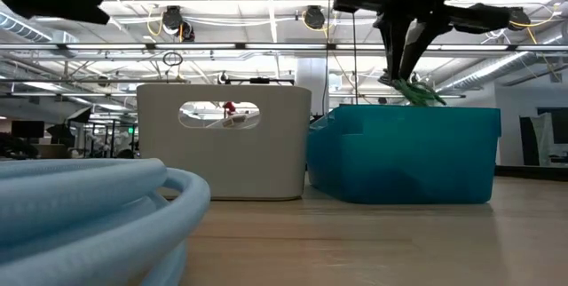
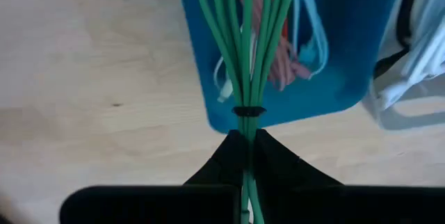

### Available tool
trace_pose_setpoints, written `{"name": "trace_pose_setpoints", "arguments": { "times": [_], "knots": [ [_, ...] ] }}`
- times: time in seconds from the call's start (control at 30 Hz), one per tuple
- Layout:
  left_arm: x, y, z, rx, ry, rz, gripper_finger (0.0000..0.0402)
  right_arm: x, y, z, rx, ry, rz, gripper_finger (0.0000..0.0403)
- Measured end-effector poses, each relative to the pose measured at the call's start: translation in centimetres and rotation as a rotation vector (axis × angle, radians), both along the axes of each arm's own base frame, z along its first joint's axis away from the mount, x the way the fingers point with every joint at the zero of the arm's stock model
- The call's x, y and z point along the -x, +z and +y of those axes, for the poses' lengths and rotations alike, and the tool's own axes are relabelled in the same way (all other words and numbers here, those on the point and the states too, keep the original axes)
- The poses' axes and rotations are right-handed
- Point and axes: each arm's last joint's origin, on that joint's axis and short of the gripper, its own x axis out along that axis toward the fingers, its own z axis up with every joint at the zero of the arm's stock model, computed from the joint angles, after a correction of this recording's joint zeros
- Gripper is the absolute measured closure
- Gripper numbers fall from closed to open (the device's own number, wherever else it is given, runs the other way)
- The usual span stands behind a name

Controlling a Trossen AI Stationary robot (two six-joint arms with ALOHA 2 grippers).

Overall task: Pick & Place USB Port
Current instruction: Put the green charger cable into the blue bin, then put the top blue display cable into the gray bin

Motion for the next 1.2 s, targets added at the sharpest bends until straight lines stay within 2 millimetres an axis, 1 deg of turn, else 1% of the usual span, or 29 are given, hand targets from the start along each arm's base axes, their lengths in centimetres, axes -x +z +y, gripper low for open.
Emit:
{"name": "trace_pose_setpoints", "arguments": {
  "times": [0.17, 0.3, 0.4, 0.53, 0.7, 0.87, 0.93, 1.03, 1.2],
  "knots": [
    [-0.2, -0.1, -0.1, 0.014, -0.004, -0.008, 0.0154, -0.3, -0.2, 0.6, -0.103, 0.02, -0.016, 0.0395],
    [-0.6, 0.2, -0.6, -0.015, -0.044, -0.022, 0.0154, -0.8, -0.9, 0.9, -0.125, 0.034, -0.075, 0.0395],
    [-0.9, 0.5, -1.0, -0.037, -0.074, -0.031, 0.0154, -1.1, -1.2, 1.1, -0.178, 0.043, -0.096, 0.0395],
    [-1.1, 0.8, -1.2, -0.055, -0.097, -0.039, 0.0154, -1.1, -1.6, 1.1, -0.182, 0.039, -0.109, 0.0395],
    [-1.2, 0.9, -1.3, -0.064, -0.105, -0.04, 0.0154, -1.3, -1.6, 1.1, -0.212, -0.061, -0.148, 0.0392],
    [-1.2, 0.9, -1.3, -0.068, -0.104, -0.041, 0.0154, -1.8, -1.4, 1.3, -0.243, -0.094, -0.21, 0.0355],
    [-1.2, 0.9, -1.3, -0.066, -0.103, -0.042, 0.0154, -1.8, -1.4, 1.3, -0.244, -0.1, -0.21, 0.0347],
    [-1.2, 0.9, -1.3, -0.064, -0.102, -0.043, 0.0154, -1.8, -1.4, 1.3, -0.253, -0.131, -0.214, 0.0347],
    [-1.2, 0.9, -1.3, -0.065, -0.103, -0.042, 0.0154, -1.8, -1.4, 1.3, -0.255, -0.15, -0.218, 0.0362]
  ]
}}
